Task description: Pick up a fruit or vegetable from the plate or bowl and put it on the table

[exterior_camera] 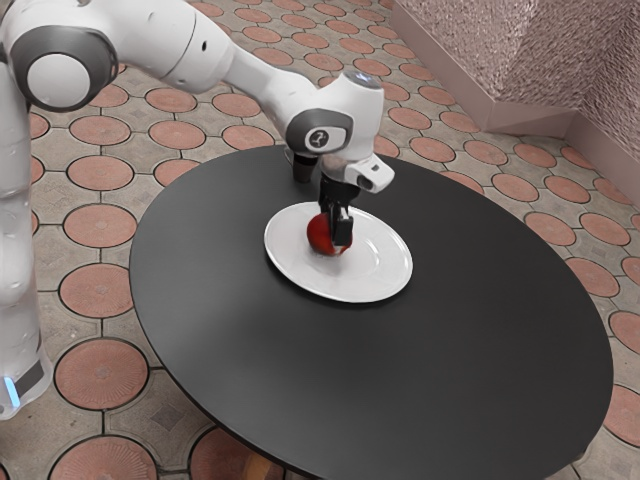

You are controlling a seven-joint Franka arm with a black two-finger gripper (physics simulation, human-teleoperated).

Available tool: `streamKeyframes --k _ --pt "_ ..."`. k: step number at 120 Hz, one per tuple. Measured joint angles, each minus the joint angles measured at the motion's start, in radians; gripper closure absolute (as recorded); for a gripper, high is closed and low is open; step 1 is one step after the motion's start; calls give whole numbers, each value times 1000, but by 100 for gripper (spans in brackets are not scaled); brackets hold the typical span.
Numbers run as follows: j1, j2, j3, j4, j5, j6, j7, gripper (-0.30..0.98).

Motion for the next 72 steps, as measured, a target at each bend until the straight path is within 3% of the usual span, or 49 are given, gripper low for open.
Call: streamKeyframes --k 30,40,50,72 --pt "14 -21 -19 16 3 -25 -18 33" --pt "58 -43 -72 38 3 -49 -26 33" --pt "98 -62 -121 57 1 -74 -34 23" --pt "180 -96 -292 100 -5 -129 -56 23"
